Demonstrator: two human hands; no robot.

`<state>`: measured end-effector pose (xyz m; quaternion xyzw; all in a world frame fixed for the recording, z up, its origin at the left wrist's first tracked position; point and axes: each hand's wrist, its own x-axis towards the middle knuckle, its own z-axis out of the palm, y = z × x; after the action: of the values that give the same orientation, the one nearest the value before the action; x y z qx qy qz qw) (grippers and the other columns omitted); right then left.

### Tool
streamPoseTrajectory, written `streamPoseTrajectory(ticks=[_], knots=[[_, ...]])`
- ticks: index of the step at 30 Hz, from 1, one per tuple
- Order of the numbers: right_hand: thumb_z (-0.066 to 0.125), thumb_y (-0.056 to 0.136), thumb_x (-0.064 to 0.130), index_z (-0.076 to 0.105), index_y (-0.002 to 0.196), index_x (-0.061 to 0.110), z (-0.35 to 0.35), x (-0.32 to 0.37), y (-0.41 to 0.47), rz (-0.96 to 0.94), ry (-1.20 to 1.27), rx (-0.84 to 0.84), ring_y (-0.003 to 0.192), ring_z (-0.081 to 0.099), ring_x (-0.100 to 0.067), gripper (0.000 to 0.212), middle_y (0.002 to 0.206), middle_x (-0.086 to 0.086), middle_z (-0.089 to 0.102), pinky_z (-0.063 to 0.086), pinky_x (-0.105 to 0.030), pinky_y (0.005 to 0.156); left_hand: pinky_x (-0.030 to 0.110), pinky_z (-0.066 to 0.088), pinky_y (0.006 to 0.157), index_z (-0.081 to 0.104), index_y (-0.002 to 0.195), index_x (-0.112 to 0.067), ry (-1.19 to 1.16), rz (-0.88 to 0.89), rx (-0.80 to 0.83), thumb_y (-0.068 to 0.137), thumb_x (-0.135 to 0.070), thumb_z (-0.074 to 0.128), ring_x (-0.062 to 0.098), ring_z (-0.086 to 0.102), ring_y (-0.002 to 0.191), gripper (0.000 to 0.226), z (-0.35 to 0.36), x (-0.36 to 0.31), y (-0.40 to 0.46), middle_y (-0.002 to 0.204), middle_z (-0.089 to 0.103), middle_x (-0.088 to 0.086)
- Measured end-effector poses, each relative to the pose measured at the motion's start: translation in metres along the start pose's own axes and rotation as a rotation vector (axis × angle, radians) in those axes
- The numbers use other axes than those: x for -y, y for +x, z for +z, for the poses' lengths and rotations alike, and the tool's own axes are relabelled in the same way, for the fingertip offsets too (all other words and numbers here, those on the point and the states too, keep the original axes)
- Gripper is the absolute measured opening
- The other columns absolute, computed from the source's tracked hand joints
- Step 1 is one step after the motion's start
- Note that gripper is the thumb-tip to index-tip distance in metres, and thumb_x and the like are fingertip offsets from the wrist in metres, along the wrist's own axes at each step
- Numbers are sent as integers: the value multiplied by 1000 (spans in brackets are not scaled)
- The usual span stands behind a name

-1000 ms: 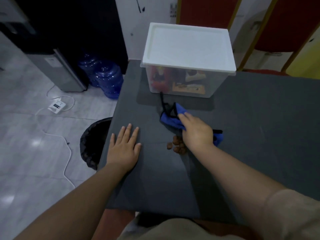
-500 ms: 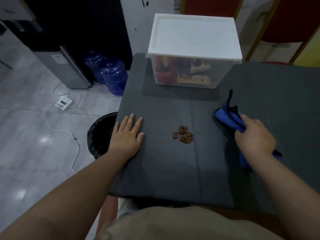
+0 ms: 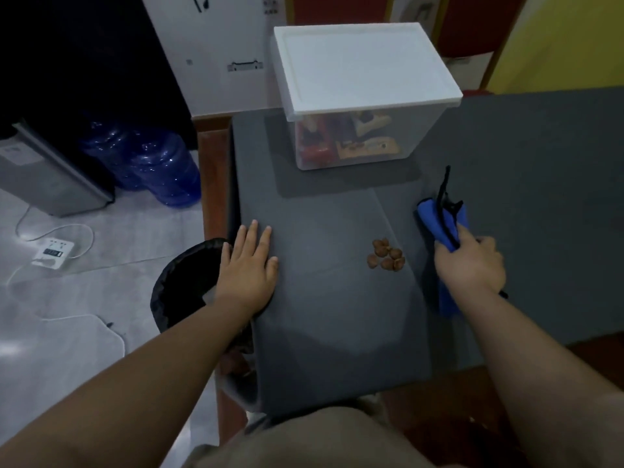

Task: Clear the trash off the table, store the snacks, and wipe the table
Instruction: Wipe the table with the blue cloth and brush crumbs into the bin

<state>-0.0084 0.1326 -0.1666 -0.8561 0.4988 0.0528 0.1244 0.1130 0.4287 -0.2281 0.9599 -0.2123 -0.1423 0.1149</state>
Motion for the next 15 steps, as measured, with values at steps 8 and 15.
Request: streamPoseTrajectory(ticks=[8,15], knots=[[45,91,45,42,140,30,32,53,-64,-32,64,-21,102,51,-34,51,119,-12,45,41,-33,73,39,-5,118,1,151,-17,-332,-64,-2,101,-30,24,15,-6,146,57,3,35,-2,160,-2,-1],[47,89,45,47,134,34,49,111,-90,-94,174,39,95,55,-29,46,112,-5,44,38,-29,68,29,-6,116,9,151,-13,-566,-150,73,103,-26,18,13,-1,146,50,3,67,-5,159,6,0]])
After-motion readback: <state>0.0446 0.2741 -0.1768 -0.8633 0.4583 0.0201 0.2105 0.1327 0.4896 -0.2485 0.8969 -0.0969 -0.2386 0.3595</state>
